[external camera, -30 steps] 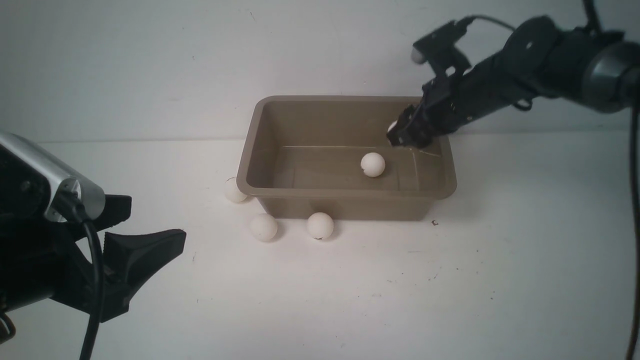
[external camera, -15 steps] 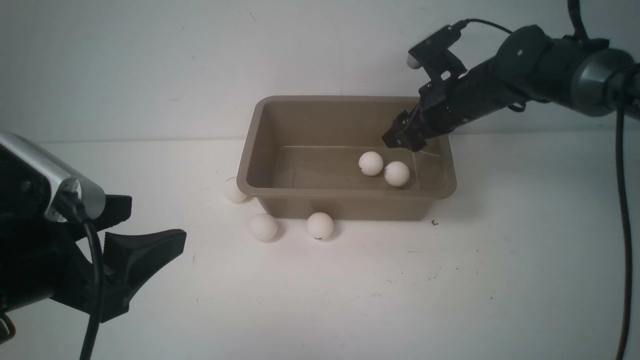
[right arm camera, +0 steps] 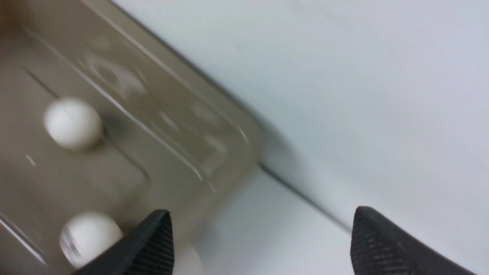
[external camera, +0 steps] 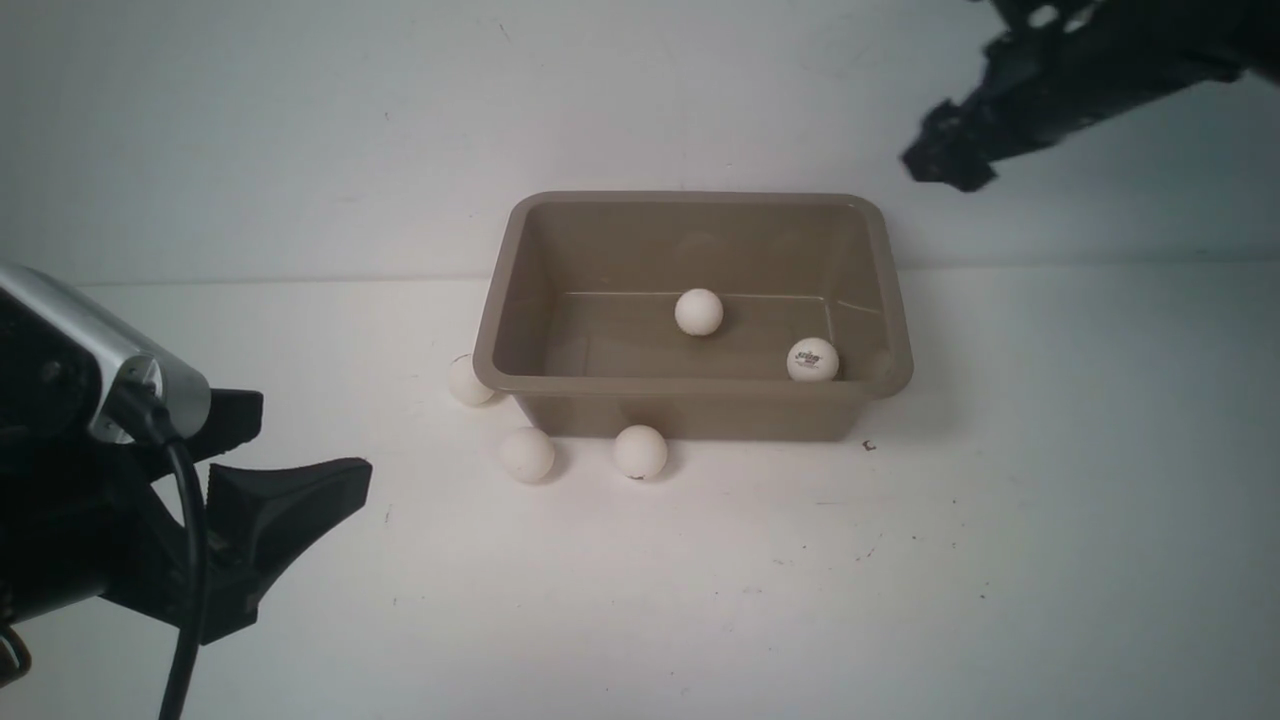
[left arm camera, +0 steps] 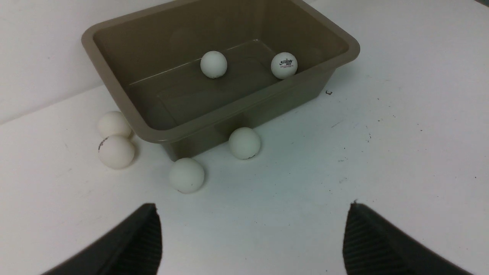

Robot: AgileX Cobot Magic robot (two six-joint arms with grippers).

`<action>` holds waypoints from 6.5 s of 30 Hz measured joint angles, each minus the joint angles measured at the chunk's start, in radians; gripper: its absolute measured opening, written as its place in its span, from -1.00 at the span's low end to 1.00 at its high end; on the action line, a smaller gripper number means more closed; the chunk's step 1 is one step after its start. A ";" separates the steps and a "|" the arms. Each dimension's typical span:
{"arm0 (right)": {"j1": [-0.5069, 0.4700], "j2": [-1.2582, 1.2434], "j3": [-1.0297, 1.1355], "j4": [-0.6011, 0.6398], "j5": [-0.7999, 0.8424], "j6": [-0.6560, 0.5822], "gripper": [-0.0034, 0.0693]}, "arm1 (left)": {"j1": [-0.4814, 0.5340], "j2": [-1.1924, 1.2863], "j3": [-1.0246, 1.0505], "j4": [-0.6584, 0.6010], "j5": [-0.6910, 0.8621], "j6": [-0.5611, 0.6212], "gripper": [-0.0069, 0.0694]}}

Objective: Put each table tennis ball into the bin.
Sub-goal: Use the right arm to clamp the table tennis ball closest to it, then use the right arm to put the table tennis ball into the box, then use the left arm to clamp the table tennis ball closest to it, then use the left arm to put the table tennis ball into the box

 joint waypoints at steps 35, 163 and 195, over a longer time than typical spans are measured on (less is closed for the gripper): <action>-0.015 0.217 0.000 0.030 0.140 -0.394 0.65 | 0.000 0.000 0.000 -0.002 0.000 0.000 0.69; 0.099 -0.059 -0.010 0.609 0.221 -0.609 0.72 | 0.000 0.797 -0.211 0.434 -0.266 -0.366 0.69; 0.099 -0.059 -0.010 0.632 0.278 -0.577 0.71 | -0.096 0.816 -0.538 -0.002 -0.141 0.015 0.10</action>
